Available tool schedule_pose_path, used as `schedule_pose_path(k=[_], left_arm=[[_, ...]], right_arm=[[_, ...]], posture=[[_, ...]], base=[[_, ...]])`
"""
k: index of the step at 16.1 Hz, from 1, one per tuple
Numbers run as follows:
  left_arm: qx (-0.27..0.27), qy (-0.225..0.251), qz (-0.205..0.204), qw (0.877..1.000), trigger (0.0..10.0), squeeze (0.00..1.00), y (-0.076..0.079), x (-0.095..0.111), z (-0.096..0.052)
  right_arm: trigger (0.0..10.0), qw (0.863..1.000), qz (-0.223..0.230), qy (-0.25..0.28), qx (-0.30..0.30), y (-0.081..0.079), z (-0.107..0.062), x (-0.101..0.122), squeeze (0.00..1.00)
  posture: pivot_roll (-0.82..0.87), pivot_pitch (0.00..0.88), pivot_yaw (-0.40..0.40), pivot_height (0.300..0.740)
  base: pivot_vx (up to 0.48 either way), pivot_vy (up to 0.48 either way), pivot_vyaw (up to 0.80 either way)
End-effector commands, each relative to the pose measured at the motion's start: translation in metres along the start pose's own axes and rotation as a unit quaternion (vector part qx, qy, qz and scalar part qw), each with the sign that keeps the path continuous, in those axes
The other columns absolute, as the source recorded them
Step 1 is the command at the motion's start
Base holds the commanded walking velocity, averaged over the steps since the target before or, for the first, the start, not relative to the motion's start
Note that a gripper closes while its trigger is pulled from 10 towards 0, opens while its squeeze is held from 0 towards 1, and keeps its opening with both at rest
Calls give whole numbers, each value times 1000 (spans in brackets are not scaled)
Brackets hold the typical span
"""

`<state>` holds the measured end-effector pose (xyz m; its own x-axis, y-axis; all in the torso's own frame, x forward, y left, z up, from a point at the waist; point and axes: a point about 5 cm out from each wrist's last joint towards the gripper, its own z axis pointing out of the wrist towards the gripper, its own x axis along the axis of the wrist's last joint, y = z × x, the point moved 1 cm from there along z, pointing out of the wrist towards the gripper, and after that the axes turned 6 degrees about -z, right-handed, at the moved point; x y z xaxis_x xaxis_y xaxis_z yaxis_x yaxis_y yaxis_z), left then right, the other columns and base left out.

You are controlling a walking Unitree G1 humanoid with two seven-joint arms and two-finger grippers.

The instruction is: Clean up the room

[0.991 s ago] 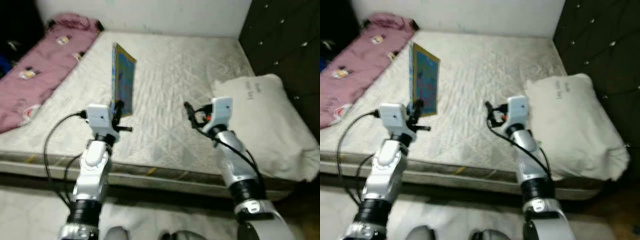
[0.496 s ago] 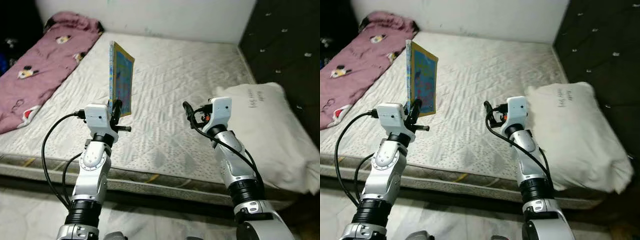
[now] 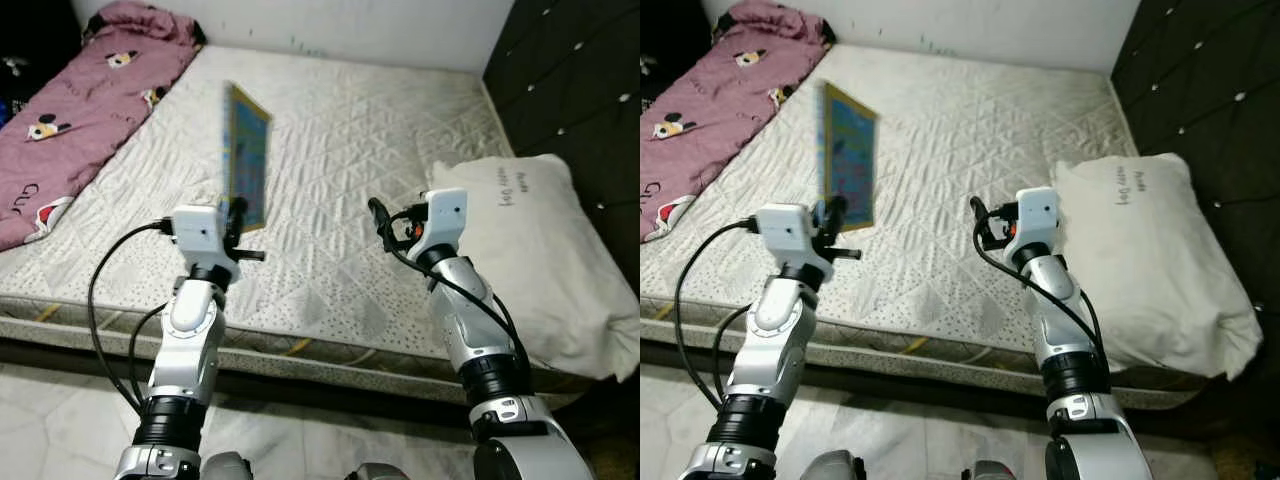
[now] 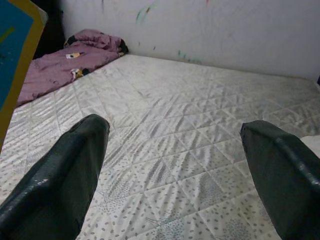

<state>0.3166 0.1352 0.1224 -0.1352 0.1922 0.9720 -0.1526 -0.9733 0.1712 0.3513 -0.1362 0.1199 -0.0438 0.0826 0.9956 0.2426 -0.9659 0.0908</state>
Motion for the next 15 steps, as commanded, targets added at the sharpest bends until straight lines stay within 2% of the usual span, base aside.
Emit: schedule_pose_path(k=[1,11,13,15], left_arm=[[-3,24,7,1000,10000,0,0,12,5],[1,25,8,1000,10000,0,0,12,2],[25,33,10,999,10000,0,-6,14,-3],[55,35,38,997,10000,0,-13,18,-12]], right_arm=[[10000,1000,-1,1,-3,1,2,2,0],[10000,1000,-3,0,-5,2,-1,0,0],[10000,1000,-2,-3,-9,3,-6,-3,0],[10000,1000,2,-2,-17,5,-14,-4,0]], posture=[[-102,0,-16,740],[-100,0,-22,740],[-99,0,-22,740],[-102,0,-17,740]], base=[[0,-274,0],[0,-380,0],[0,0,0],[0,0,0]])
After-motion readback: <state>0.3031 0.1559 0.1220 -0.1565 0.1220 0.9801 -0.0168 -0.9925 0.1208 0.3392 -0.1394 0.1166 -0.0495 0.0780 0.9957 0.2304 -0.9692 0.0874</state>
